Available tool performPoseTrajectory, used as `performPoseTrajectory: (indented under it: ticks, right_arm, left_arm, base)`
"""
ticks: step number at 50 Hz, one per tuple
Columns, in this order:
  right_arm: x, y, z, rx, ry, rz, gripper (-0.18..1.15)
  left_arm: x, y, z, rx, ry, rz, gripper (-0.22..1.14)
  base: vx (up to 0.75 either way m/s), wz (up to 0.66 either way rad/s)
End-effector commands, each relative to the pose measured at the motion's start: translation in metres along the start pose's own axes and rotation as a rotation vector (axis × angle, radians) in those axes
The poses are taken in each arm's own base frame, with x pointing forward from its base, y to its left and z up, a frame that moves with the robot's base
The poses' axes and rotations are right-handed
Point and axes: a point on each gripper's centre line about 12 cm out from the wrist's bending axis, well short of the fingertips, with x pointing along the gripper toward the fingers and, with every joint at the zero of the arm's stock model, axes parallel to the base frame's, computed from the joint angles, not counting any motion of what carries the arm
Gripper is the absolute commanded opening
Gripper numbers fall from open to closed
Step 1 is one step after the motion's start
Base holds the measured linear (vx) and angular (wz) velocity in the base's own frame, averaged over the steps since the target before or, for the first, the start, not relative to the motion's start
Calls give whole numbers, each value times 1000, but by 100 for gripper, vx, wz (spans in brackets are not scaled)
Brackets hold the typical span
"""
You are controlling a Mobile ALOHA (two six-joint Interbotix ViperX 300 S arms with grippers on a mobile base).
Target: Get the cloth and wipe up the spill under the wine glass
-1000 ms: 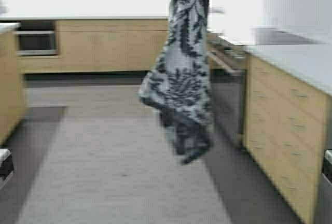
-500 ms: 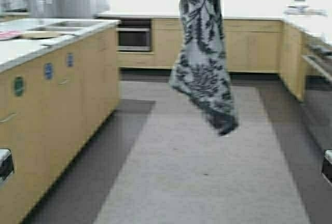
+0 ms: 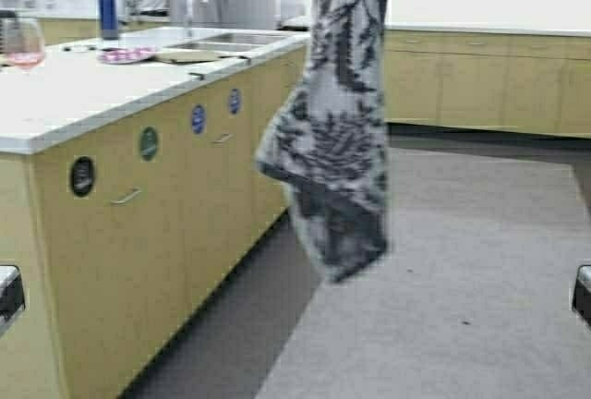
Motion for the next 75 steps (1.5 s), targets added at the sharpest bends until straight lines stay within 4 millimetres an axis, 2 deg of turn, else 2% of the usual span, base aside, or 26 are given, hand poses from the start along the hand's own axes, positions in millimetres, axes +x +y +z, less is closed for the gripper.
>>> performPoseTrajectory:
  ticks: [1,8,12,22,30,38,49,55,62,75]
  right_arm:
    - [-1,-2,14,5,-56,-10,6]
    - [-2,-2,12,5,-56,-10,6]
    - [-2,-2,13,8,-64,-12,6]
    - [-3,-2,13,6,-65,-12,6]
    - [-3,-2,13,6,-67,-12,6]
    - [-3,-3,11,13,-62,-16,6]
    - [-3,-4,12,24,-69,-24,6]
    - [-3,-4,12,24,-69,-24,6]
    - [-2,-4,13,32,-74,-24,6]
    - [-5,-4,20,35,-99,-23,6]
  left_arm:
    - [4,0,7,5,-17,0,3]
    - [5,0,6,12,-12,0,3]
    - [13,-1,10,26,-17,0,3]
    - [62,-2,23,30,-17,0,3]
    - [102,-10,12,18,12,-28,3]
    - [128,-25,-18,25,70,-82,3]
    - [143,-24,-60,20,158,-82,3]
    - [149,-28,-83,20,200,-94,3]
    - [151,-44,-110,18,225,-144,3]
    - [153,-54,-145,21,249,-179,3]
  base:
    - [8,22]
    - [7,19]
    - [7,18]
    - [8,18]
    - [10,17]
    - [12,14]
    - [12,11]
    - [16,15]
    - [18,18]
    - [21,21]
